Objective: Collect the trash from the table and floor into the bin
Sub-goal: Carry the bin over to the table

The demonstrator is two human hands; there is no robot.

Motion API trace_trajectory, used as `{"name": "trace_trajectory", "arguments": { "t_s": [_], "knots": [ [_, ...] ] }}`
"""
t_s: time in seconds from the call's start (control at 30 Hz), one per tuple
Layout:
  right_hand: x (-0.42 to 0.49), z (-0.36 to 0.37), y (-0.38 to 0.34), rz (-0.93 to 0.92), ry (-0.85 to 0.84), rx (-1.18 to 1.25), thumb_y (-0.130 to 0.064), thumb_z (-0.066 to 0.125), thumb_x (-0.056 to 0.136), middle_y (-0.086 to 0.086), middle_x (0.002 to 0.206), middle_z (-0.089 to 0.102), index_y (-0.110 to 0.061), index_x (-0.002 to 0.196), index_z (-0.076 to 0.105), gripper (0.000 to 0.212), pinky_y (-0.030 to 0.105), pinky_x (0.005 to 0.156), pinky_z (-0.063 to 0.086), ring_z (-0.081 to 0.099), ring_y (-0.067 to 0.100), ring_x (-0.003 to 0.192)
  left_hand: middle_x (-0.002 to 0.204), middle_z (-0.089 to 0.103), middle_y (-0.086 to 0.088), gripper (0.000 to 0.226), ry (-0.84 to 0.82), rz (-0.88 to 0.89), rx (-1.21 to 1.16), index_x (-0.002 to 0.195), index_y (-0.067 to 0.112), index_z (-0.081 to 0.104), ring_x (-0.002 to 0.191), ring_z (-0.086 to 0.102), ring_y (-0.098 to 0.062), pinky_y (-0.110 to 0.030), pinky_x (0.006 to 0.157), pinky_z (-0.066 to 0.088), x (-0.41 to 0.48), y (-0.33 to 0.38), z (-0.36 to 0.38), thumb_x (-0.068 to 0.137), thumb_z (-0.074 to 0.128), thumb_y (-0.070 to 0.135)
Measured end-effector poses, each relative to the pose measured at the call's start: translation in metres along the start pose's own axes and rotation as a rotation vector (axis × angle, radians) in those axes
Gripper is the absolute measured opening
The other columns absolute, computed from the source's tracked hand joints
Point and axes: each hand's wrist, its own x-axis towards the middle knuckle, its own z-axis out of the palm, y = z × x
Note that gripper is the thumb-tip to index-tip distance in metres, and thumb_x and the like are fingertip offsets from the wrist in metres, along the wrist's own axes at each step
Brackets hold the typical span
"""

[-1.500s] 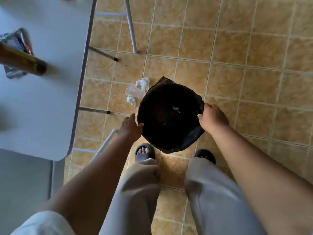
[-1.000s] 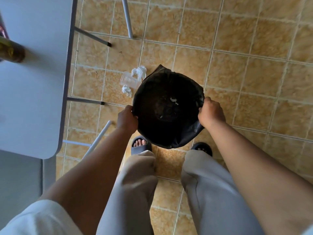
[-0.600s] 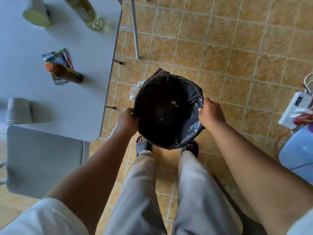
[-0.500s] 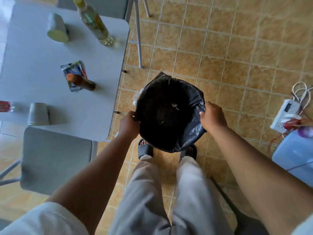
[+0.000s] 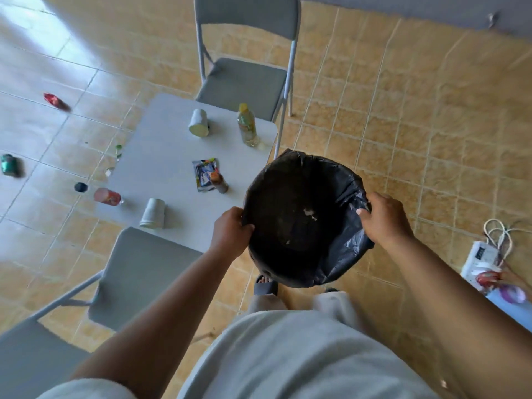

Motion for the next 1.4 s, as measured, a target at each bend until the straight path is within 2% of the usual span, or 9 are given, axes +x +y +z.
{"name": "trace_trajectory", "arguments": {
  "t_s": [0.17,0.37,0.53,0.67,0.8,0.97,1.07,1.2,1.4],
  "knots": [
    [0.003,0.004,-0.042,-0.036,-0.063,0.035,-0.016,0.06,0.092,0.022,0.11,0.067,0.0,0.115,0.064,0.028,0.034,0.079,0.045,0.06,0.039,0.103,0.1,0.065,-0.005,0.022,0.068,-0.032,-0.018,0.108,0.013,0.064,0.089,0.055,-0.022,-0.03,0.073,0.039,-0.007,-0.025,-0.032,0.087,0.065,0.021],
    [0.043,-0.004,-0.087,-0.206,-0.175,0.037,-0.007,0.055,0.088,0.02,0.123,0.063,-0.001,0.127,0.061,0.04,0.038,0.093,0.048,0.057,0.037,0.114,0.094,0.061,-0.002,0.027,0.21,-0.19,-0.139,0.11,0.012,0.064,0.09,0.058,-0.025,-0.034,0.077,0.046,-0.008,-0.035,-0.051,0.083,0.069,0.014],
    [0.075,-0.015,-0.104,-0.364,-0.269,0.049,-0.005,0.054,0.086,0.018,0.107,0.067,-0.003,0.116,0.062,0.03,0.034,0.075,0.046,0.061,0.035,0.095,0.103,0.067,-0.005,0.027,0.325,-0.358,-0.221,0.111,0.015,0.064,0.094,0.062,-0.026,-0.039,0.083,0.053,-0.031,-0.025,-0.043,0.084,0.068,0.012],
    [0.092,-0.019,-0.118,-0.517,-0.365,0.045,-0.007,0.053,0.087,0.015,0.1,0.069,-0.01,0.12,0.059,0.034,0.035,0.071,0.049,0.064,0.035,0.089,0.097,0.07,-0.007,0.023,0.455,-0.461,-0.233,0.106,0.013,0.066,0.083,0.063,-0.023,-0.03,0.072,0.045,-0.063,-0.017,-0.029,0.084,0.068,0.009],
    [0.101,-0.013,-0.139,-0.715,-0.459,0.004,-0.006,0.053,0.088,0.013,0.094,0.067,-0.009,0.104,0.059,0.017,0.04,0.071,0.053,0.062,0.034,0.084,0.088,0.069,-0.009,0.021,0.593,-0.595,-0.239,0.103,0.009,0.069,0.071,0.058,-0.02,-0.03,0.069,0.041,-0.096,-0.011,-0.014,0.082,0.068,0.006],
    [0.105,0.007,-0.178,-0.889,-0.54,-0.056,-0.006,0.054,0.09,0.014,0.093,0.067,-0.007,0.104,0.059,0.015,0.035,0.066,0.047,0.061,0.033,0.082,0.078,0.06,0.002,0.016,0.71,-0.732,-0.321,0.096,0.013,0.066,0.06,0.048,0.0,-0.021,0.055,0.035,-0.127,-0.01,0.001,0.083,0.07,0.006],
    [0.102,0.023,-0.208,-0.967,-0.586,-0.095,-0.007,0.054,0.091,0.015,0.094,0.067,-0.007,0.103,0.059,0.013,0.038,0.069,0.051,0.062,0.034,0.083,0.081,0.06,0.002,0.016,0.755,-0.81,-0.405,0.096,0.014,0.061,0.063,0.052,-0.002,-0.015,0.053,0.034,-0.135,-0.018,0.003,0.085,0.069,0.006],
    [0.095,0.046,-0.247,-1.028,-0.64,-0.148,-0.006,0.055,0.091,0.014,0.096,0.068,-0.011,0.1,0.058,0.011,0.029,0.071,0.044,0.057,0.028,0.079,0.089,0.064,-0.003,0.018,0.774,-0.915,-0.538,0.102,0.014,0.06,0.078,0.061,-0.021,-0.022,0.056,0.042,-0.138,-0.035,0.007,0.088,0.067,0.008],
    [0.093,0.084,-0.302,-1.101,-0.669,-0.295,-0.009,0.054,0.094,0.016,0.104,0.066,-0.011,0.107,0.056,0.014,0.033,0.077,0.049,0.063,0.035,0.094,0.092,0.065,-0.005,0.016,0.82,-1.015,-0.629,0.102,0.013,0.06,0.074,0.057,-0.015,-0.017,0.057,0.039,-0.122,-0.062,0.013,0.088,0.066,0.008]
  ]
}}
